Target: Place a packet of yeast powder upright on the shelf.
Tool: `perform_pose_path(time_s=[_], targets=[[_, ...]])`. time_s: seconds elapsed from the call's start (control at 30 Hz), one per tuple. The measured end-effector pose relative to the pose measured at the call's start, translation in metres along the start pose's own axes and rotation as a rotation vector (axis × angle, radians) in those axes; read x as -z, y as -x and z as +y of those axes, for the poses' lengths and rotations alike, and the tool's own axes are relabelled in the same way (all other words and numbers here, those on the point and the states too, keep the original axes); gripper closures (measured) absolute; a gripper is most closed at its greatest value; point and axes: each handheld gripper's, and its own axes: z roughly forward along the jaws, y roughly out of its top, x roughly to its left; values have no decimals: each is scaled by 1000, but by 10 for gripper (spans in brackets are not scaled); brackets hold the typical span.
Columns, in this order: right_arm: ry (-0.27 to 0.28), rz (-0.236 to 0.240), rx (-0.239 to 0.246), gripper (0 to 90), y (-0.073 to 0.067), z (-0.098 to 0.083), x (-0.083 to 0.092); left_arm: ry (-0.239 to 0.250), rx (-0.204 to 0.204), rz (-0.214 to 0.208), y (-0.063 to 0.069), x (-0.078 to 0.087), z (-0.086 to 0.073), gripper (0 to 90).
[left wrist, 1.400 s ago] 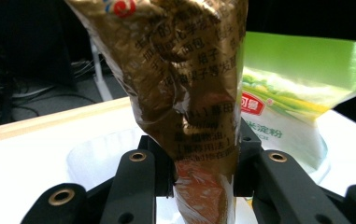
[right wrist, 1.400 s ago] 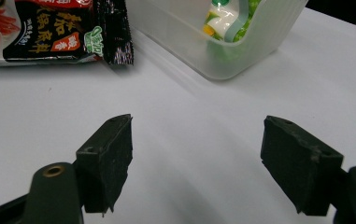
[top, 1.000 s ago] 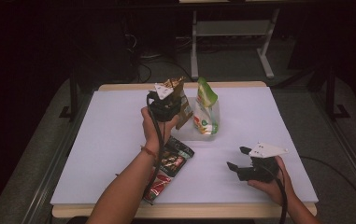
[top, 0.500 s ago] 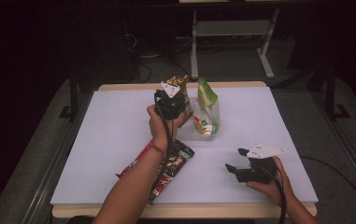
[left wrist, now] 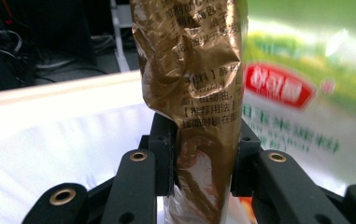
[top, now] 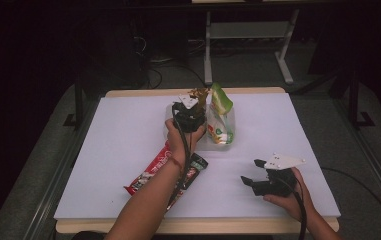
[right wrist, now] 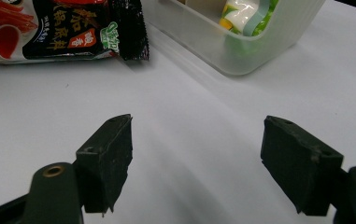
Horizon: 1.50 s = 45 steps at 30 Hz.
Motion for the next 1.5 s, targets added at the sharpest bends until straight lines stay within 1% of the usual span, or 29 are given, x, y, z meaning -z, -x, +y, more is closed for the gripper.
perform_pose_path(time_s=[0.07,0.2,0.37,0.47,0.63,0.8,0.87,1.03,1.13,1.27,1.33,1.4,1.5], targets=[[1,2,-2,245,1,0,0,-10,-8,-12,0,0,-1,678],[-6,7,-1,245,0,0,-2,-33,-51,-32,1,2,-4,674],[-15,11,2,245,1,-1,-3,-29,-51,-48,-3,5,-8,673],[-16,12,4,245,1,-1,-3,-32,-58,-60,-5,7,-10,672],[-14,13,-12,245,5,-2,-3,-49,-73,-89,-7,11,-11,667],[-12,9,-9,246,6,-3,-2,-66,-103,-119,-10,15,-14,657],[-13,9,-13,246,7,-3,-2,-69,-117,-122,-11,17,-15,657],[-12,4,-12,246,8,-3,-3,-72,-137,-141,-12,18,-17,658],[-8,10,-10,246,9,-2,-3,-74,-141,-150,-14,18,-18,658],[-11,5,-18,246,11,-3,-4,-82,-154,-149,-13,19,-17,653],[-10,8,-19,246,11,-3,-5,-82,-156,-148,-13,19,-18,636],[-11,17,-18,250,11,-3,-5,-78,-153,-158,-13,20,-20,601],[-11,19,-9,255,10,-3,-5,-75,-156,-176,-14,21,-20,598]])
